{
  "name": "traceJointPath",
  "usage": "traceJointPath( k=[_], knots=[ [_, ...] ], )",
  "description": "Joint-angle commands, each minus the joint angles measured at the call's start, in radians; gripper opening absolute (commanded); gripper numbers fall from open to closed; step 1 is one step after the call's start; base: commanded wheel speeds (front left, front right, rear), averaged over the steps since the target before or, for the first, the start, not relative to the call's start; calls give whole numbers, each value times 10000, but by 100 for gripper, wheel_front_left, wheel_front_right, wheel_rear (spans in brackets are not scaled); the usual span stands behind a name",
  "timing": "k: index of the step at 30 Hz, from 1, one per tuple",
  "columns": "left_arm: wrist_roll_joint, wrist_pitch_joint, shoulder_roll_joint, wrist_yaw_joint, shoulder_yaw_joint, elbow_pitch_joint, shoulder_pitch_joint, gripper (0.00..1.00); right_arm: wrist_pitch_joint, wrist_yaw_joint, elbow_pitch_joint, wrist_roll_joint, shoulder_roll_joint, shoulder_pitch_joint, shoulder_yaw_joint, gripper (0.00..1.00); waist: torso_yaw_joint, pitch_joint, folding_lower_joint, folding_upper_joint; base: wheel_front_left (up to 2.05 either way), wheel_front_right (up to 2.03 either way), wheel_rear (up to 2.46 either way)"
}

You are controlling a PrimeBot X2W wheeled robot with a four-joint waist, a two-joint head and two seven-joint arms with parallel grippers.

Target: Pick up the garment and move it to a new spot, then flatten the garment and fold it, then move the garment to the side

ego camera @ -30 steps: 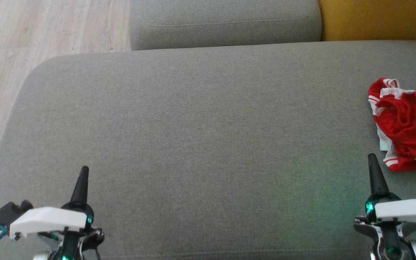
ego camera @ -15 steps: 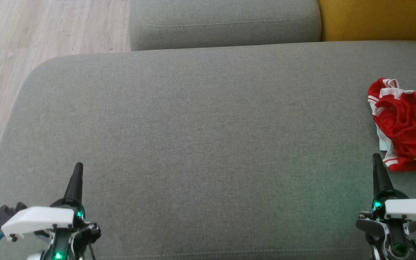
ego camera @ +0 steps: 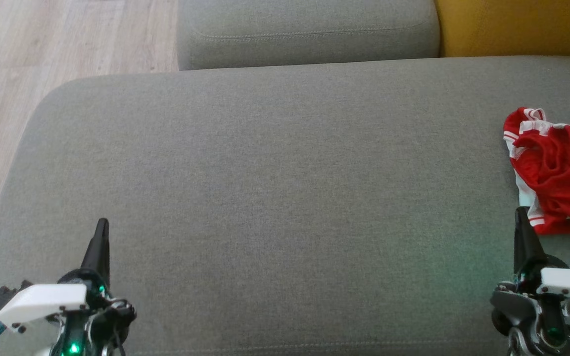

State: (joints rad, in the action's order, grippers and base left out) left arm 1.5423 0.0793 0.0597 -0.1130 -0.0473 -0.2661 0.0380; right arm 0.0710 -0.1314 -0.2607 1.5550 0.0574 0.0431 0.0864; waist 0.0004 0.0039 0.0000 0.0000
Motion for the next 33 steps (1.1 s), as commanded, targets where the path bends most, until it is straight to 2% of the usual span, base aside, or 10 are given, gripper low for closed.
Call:
traceJointPath(
  k=[1,6,33],
  knots=[
    [307,112,55,-103,-404,250,635,0,83,7,269,347,196,547,-136,0,-1,-2,0,0,0,0,0],
    [781,225,11,-176,-523,212,688,0,129,7,181,839,191,616,-90,0,-4,-7,0,0,0,0,0],
    [742,262,-21,-176,-569,211,692,0,210,7,174,755,119,624,11,0,-4,-7,0,0,0,0,0]
  ],
)
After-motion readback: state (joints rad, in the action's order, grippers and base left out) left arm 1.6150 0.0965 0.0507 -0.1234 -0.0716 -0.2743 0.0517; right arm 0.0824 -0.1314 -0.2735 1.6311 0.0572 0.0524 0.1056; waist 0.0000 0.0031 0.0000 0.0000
